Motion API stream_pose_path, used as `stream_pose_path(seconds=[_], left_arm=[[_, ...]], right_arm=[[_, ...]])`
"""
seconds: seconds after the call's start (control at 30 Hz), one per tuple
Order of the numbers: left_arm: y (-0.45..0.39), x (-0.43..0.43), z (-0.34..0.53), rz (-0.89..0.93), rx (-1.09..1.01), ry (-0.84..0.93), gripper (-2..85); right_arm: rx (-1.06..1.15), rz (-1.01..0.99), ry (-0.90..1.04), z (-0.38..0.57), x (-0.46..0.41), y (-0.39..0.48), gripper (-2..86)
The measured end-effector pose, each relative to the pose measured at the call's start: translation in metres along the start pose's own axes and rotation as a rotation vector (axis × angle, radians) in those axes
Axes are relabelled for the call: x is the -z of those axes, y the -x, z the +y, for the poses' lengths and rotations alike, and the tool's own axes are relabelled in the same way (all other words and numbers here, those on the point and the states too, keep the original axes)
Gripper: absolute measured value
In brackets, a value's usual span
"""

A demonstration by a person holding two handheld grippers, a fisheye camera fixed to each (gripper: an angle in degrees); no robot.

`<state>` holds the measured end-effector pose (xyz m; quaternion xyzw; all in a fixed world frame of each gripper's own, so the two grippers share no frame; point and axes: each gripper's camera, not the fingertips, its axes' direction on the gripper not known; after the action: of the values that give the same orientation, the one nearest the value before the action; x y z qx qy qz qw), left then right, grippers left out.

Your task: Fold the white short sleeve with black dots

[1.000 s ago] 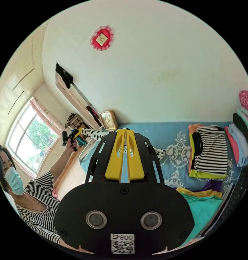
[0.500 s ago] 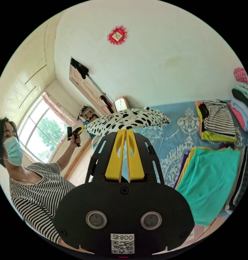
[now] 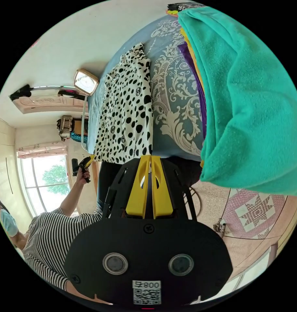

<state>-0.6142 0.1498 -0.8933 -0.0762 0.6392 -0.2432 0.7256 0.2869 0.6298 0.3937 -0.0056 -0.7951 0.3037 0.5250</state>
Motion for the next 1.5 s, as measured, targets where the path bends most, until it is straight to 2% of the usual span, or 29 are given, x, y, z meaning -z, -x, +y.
stream_pose_path(seconds=[0.33, 0.43, 0.5, 0.63, 0.9, 1.1, 1.27, 1.4, 1.5], left_arm=[[0.038, -0.029, -0.041, -0.05, 0.072, 0.017, 2.5], [0.052, -0.016, -0.051, -0.057, 0.098, -0.023, 3.7], [0.057, -0.004, -0.064, -0.062, 0.091, -0.055, 4.9], [0.044, -0.002, -0.119, -0.058, 0.017, -0.064, 6.1], [-0.042, -0.064, -0.357, 0.013, -0.213, -0.09, 7.7], [-0.059, -0.105, -0.513, -0.004, -0.232, -0.131, 9.0], [-0.062, -0.132, -0.589, -0.079, -0.254, -0.121, 9.4], [-0.06, -0.159, -0.62, -0.138, -0.259, -0.091, 7.0], [-0.052, -0.159, -0.628, -0.063, -0.252, -0.087, 3.5]], right_arm=[[-0.072, 0.007, 0.02, -0.019, -0.022, -0.044, 0.1], [-0.08, 0.121, 0.028, -0.015, -0.017, -0.05, -0.1], [-0.085, 0.157, 0.004, -0.008, -0.008, -0.052, -0.1], [0.036, 0.099, -0.145, -0.012, 0.019, -0.028, 0.1], [0.24, 0.032, -0.267, -0.163, 0.029, 0.022, 2.0], [0.291, 0.041, -0.288, -0.313, 0.017, 0.03, 6.8], [0.28, 0.066, -0.297, -0.414, 0.0, 0.022, 8.4], [0.25, 0.082, -0.268, -0.458, -0.021, 0.014, 8.6], [0.198, 0.071, -0.251, -0.479, -0.034, 0.003, 8.0]])
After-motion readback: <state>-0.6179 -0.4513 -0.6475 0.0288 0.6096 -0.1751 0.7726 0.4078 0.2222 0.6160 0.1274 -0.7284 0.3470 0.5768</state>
